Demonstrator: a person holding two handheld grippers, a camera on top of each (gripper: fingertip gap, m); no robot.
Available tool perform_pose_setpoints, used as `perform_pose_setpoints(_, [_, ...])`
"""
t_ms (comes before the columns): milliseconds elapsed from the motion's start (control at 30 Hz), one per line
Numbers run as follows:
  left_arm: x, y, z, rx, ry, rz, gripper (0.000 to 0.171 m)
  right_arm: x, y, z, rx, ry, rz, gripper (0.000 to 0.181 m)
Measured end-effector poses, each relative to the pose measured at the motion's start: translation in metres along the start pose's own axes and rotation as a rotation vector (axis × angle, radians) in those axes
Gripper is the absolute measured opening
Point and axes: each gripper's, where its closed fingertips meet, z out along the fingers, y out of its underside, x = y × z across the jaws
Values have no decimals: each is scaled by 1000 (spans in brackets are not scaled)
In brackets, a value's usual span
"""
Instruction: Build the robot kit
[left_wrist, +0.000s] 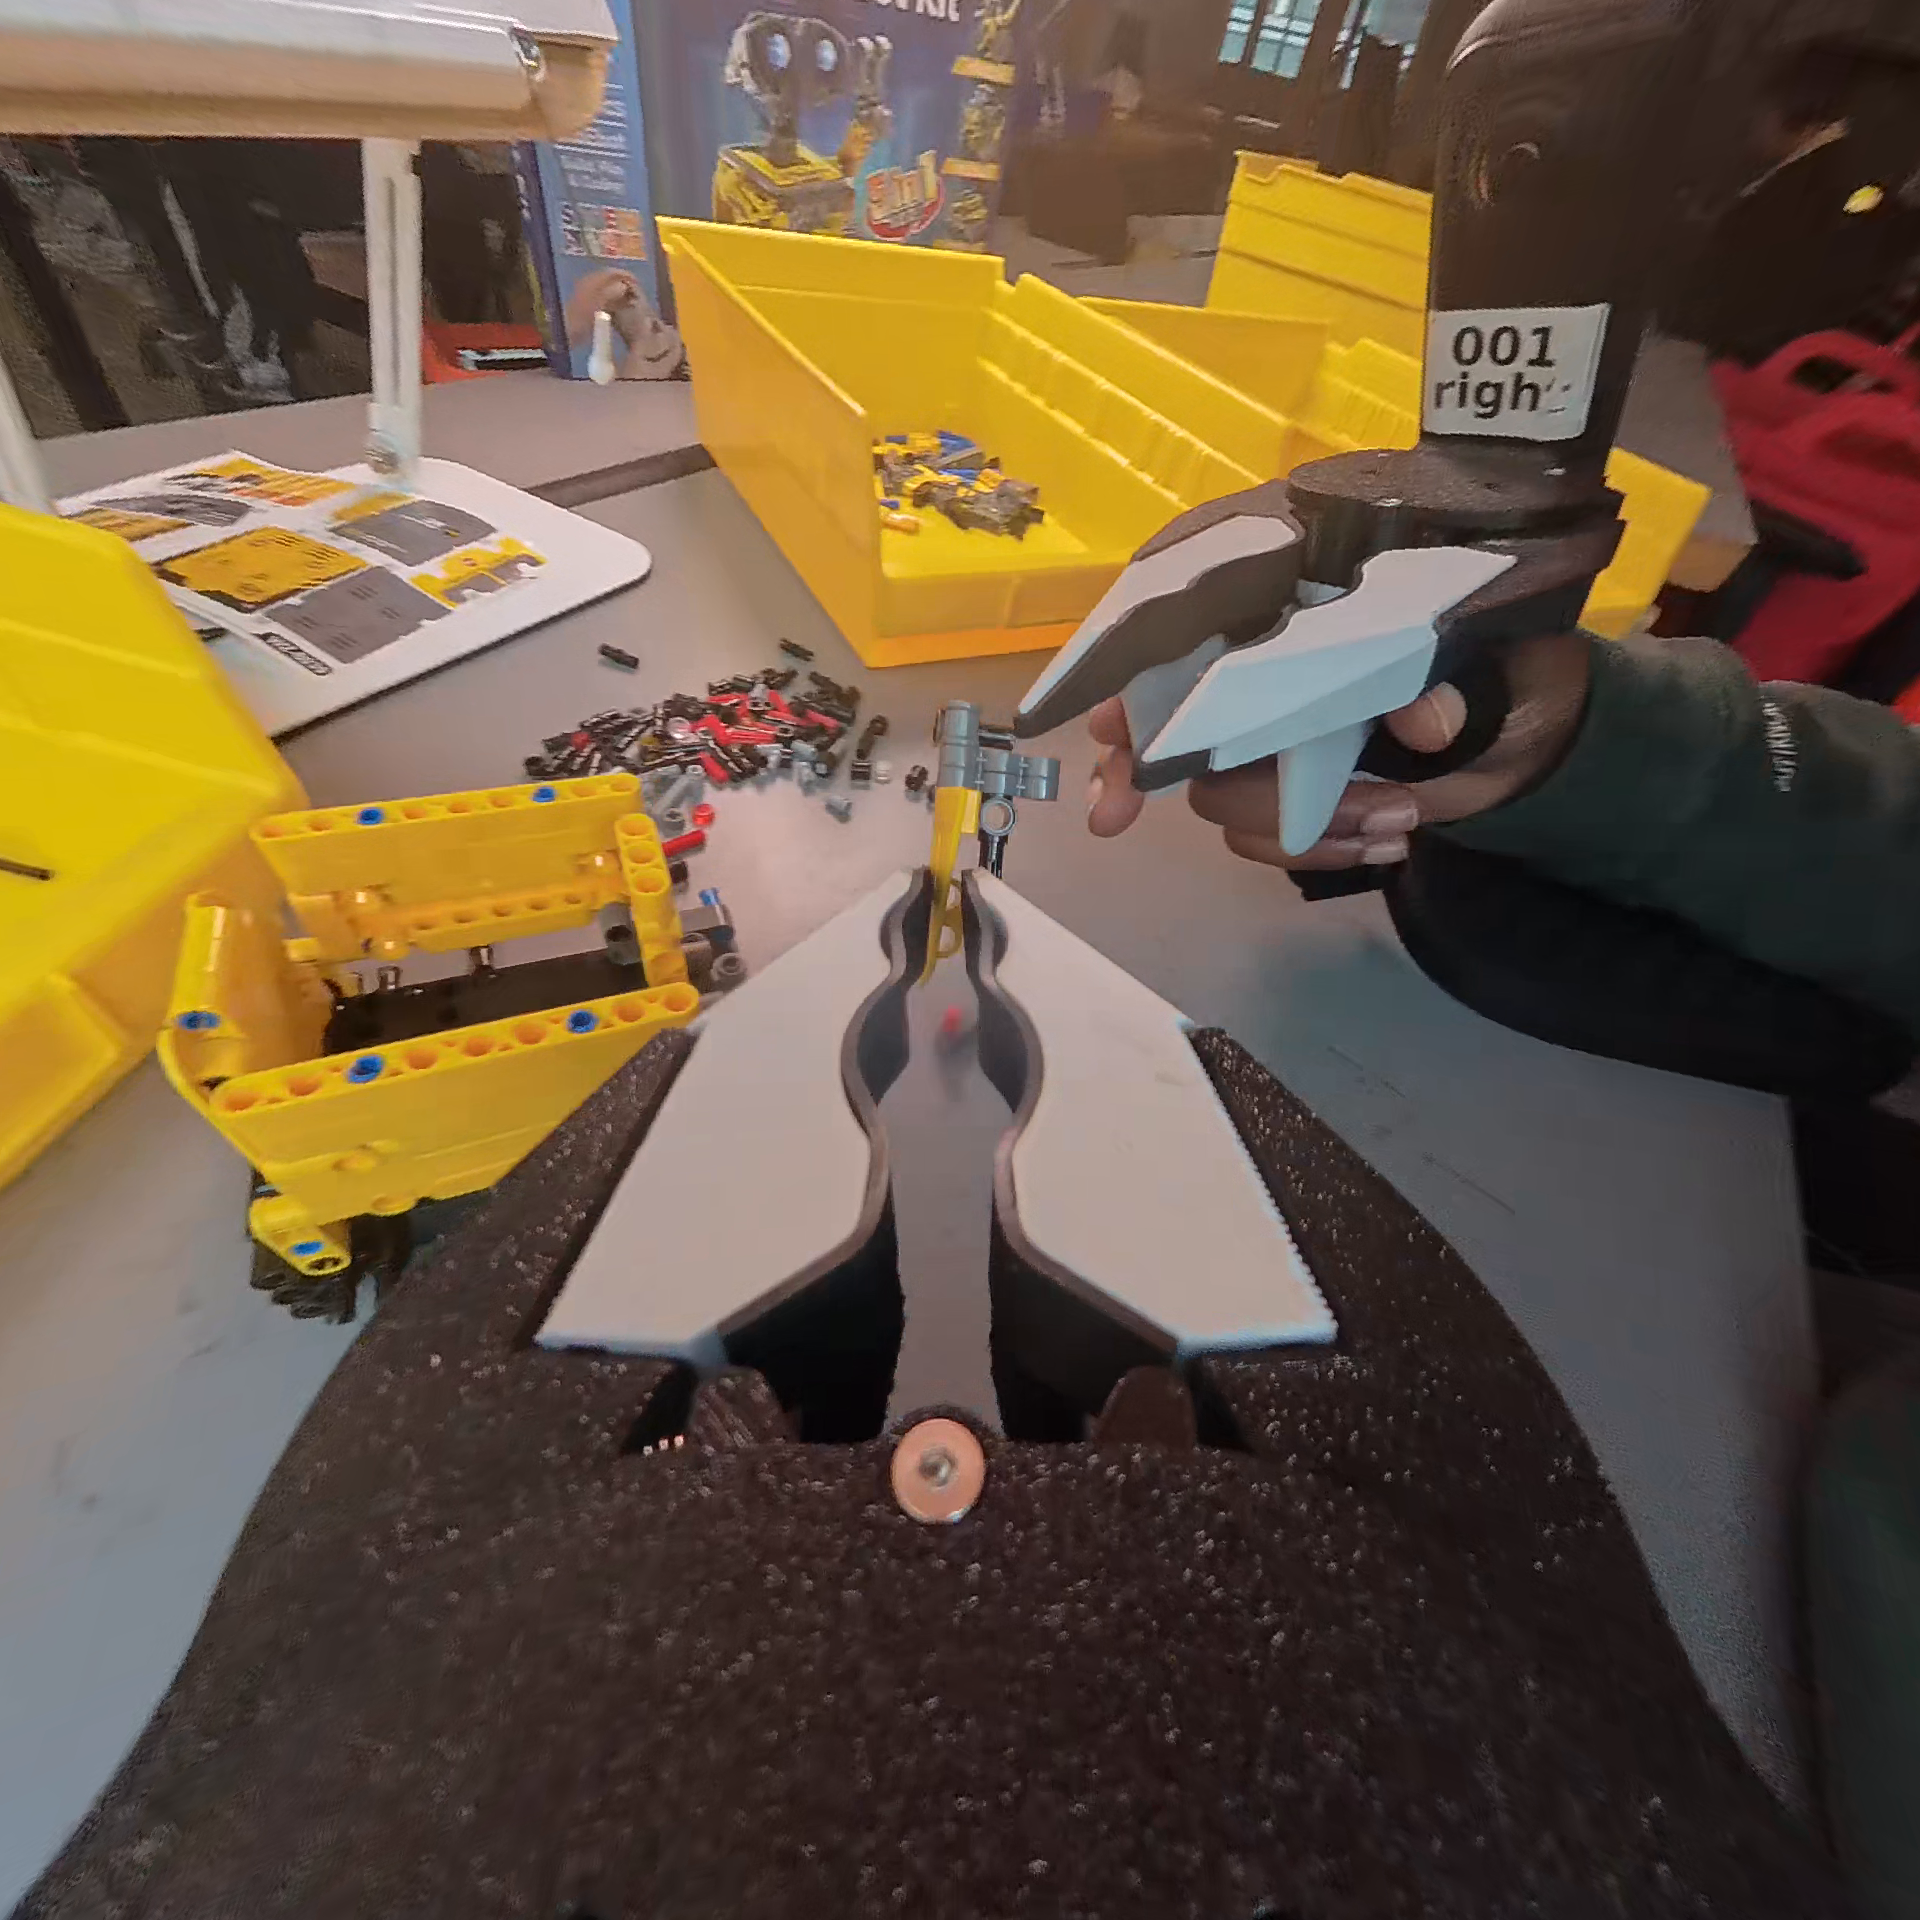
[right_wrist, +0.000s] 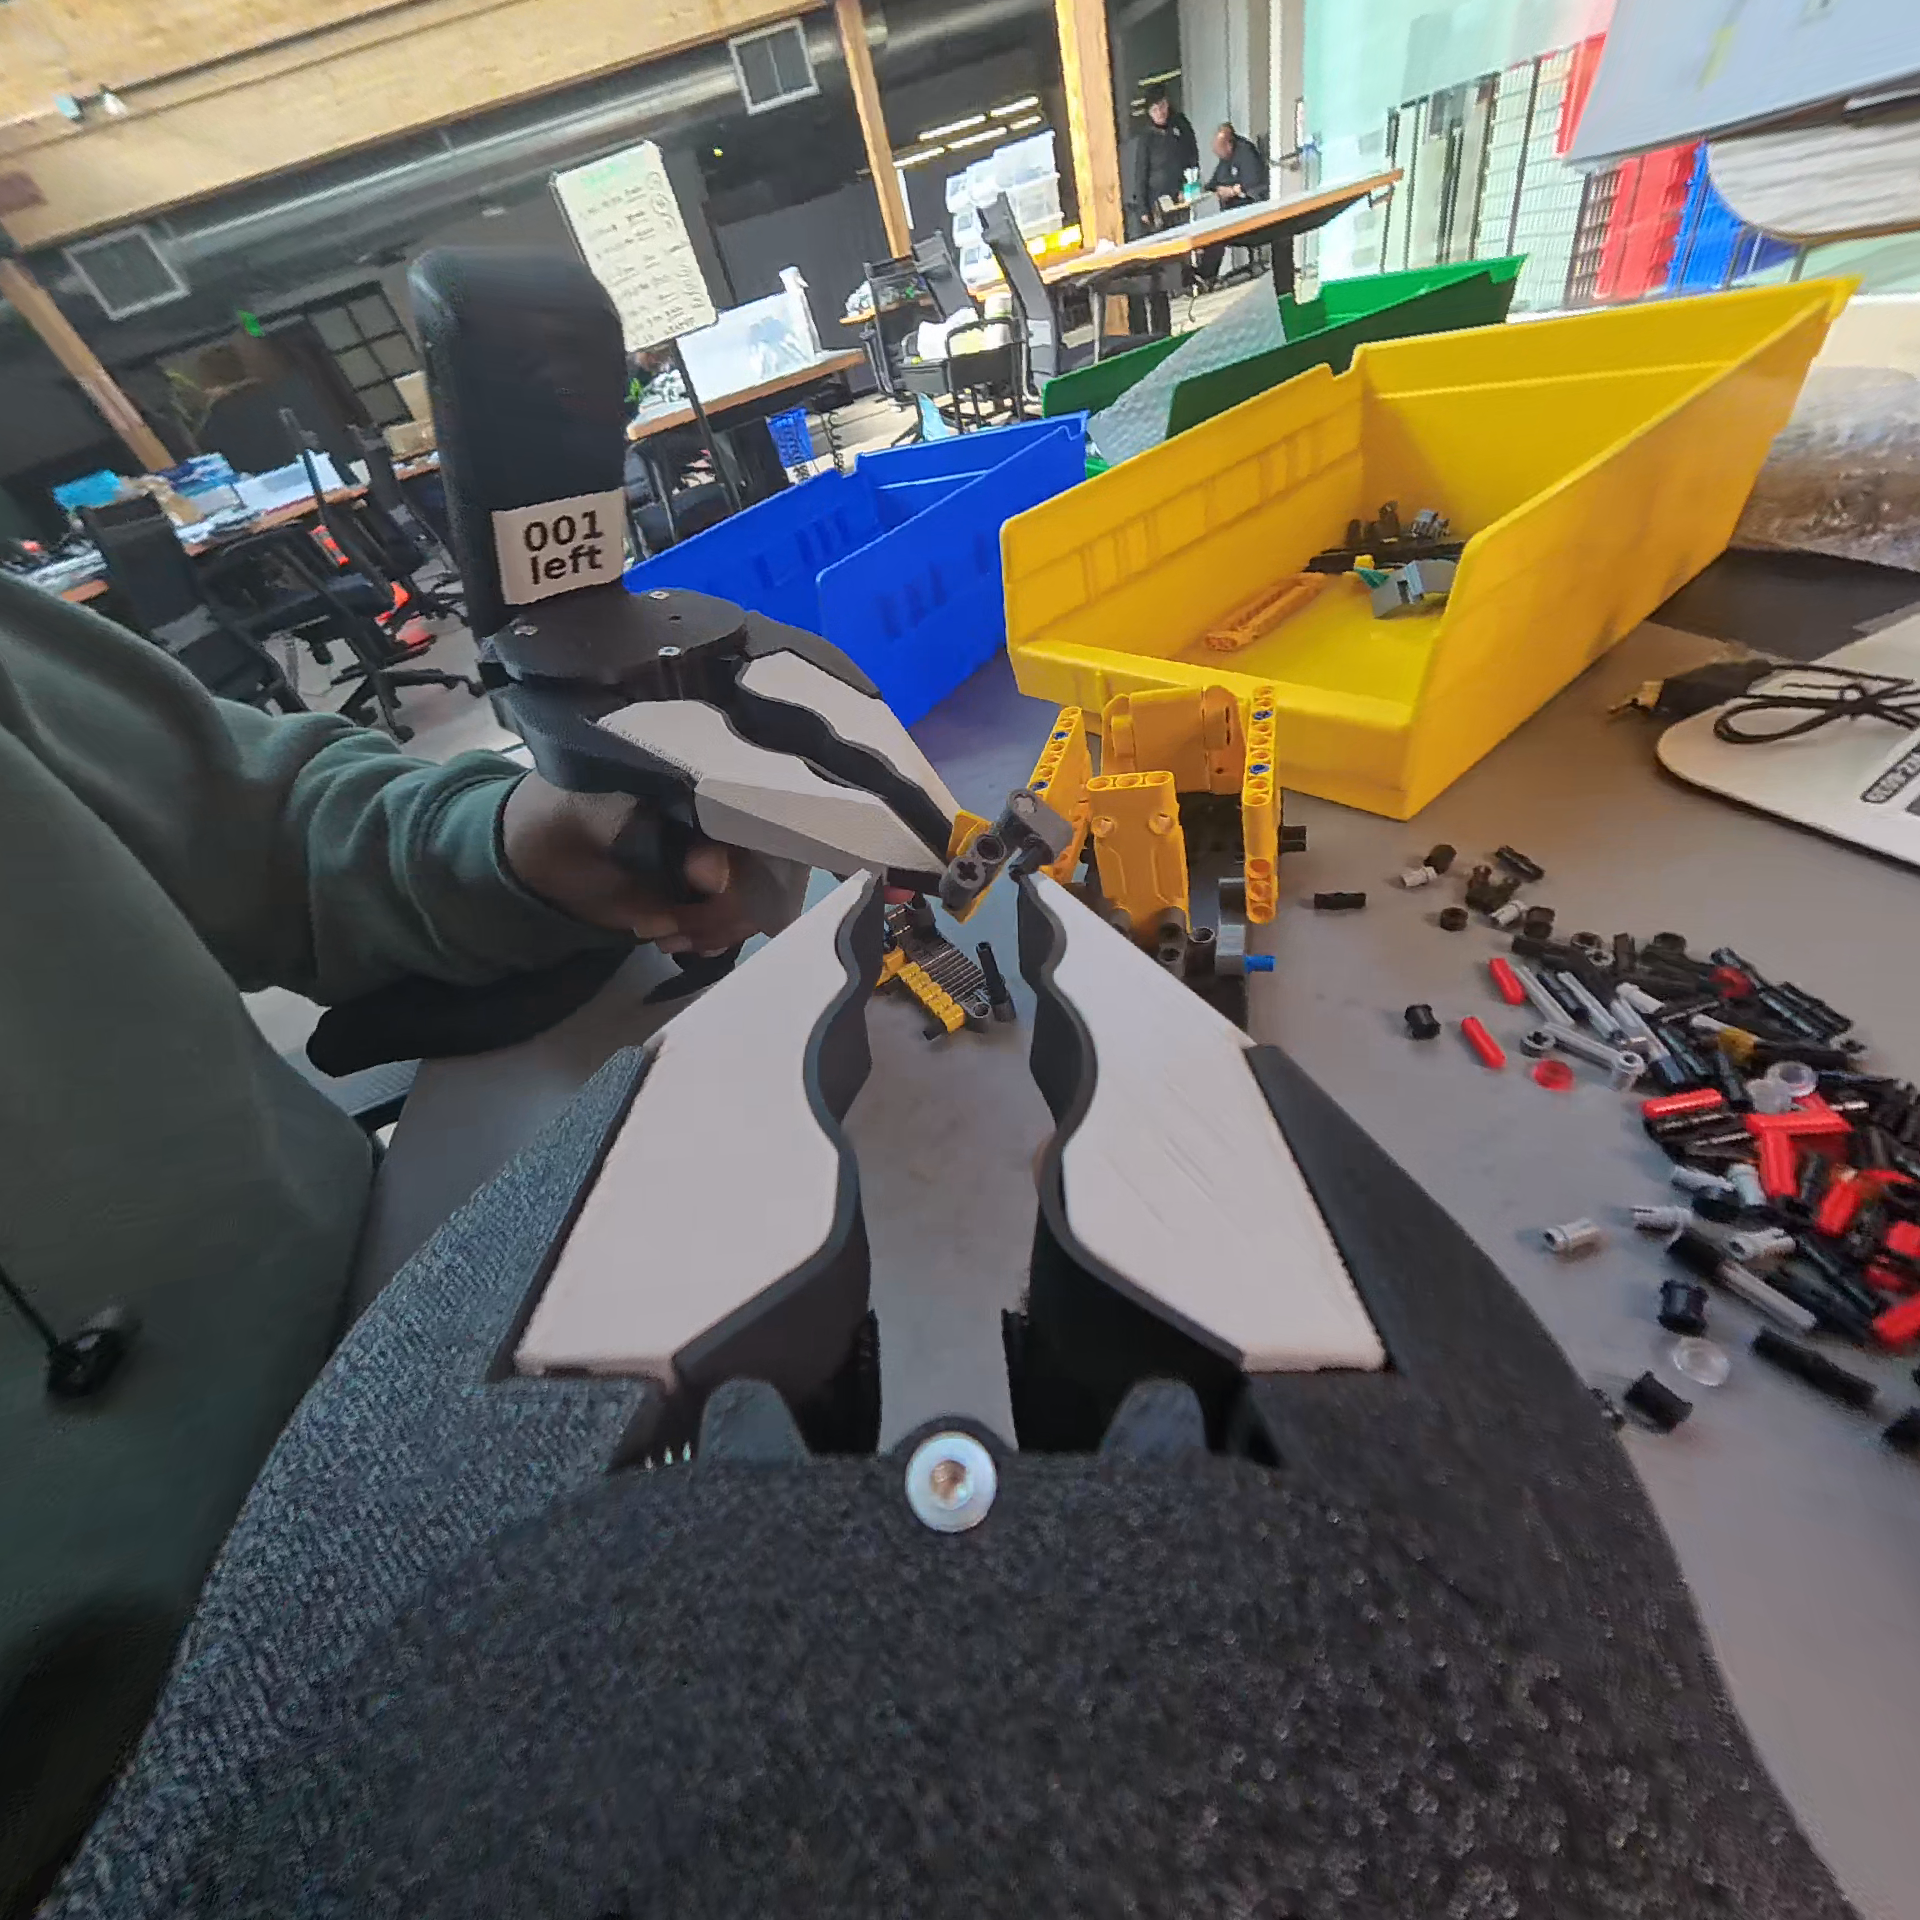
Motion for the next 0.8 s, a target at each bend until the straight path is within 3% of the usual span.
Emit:
perform_pose_setpoints(167, [-7, 1, 0, -14, -88, 78, 5, 4, 6, 15, -4, 37, 112, 22])
perform_pose_setpoints(367, [5, -2, 0, 6, -74, 156, 4, 4, 4, 17, 25, 34, 136, 7])
perform_pose_setpoints(467, [15, -7, -3, 48, 24, 119, 5, -3, -2, 12, 44, -25, 129, 6])
perform_pose_setpoints(633, [40, -20, -12, 99, 329, -129, 22, -20, -11, -1, 71, -155, 110, 6])
perform_pose_setpoints(800, [50, -23, -17, 111, 478, -252, 28, -37, -13, -7, 67, -253, 89, 6])
